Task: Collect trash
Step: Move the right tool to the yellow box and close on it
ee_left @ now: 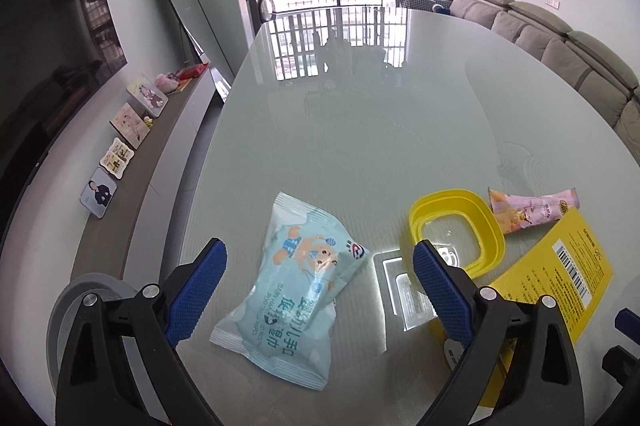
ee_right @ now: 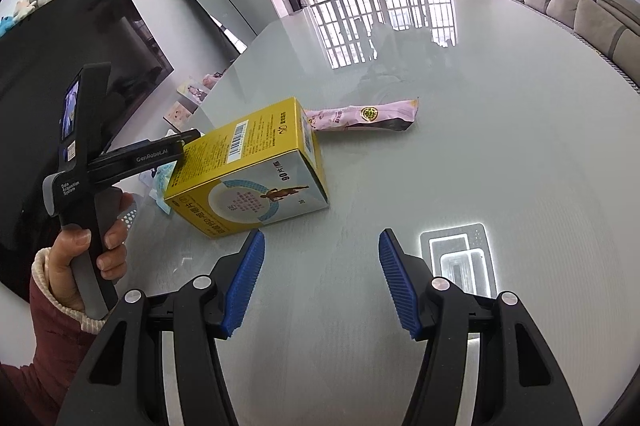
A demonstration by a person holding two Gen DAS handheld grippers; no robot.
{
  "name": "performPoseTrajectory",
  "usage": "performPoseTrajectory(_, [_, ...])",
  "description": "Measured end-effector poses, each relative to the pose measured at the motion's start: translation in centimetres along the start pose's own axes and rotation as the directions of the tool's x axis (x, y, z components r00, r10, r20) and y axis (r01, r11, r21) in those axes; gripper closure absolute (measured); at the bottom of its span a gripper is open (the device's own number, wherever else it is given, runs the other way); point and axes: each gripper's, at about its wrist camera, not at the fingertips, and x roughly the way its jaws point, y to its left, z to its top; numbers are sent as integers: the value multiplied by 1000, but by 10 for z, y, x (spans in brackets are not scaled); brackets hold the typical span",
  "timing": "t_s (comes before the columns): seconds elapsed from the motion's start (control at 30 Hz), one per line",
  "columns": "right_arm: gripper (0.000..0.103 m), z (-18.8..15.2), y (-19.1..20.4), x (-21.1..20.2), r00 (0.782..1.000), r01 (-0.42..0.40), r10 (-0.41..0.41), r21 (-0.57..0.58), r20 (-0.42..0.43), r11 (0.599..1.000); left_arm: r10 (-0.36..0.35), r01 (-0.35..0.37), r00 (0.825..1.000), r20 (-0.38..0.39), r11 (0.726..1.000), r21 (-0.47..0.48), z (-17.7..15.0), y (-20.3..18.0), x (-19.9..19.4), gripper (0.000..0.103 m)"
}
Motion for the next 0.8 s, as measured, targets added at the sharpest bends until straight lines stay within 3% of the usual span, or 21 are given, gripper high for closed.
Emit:
performPoseTrajectory(0.37, [46,-11,-19,-24,998,49,-51,40,47,998,-97,97,995,1,995,25,-33,-28,-37,10])
performPoseTrajectory(0.8, [46,-34,-53,-67,986,115,-128,115,105,987,-252,252,968,-19,957,144,-57,-117,-68,10])
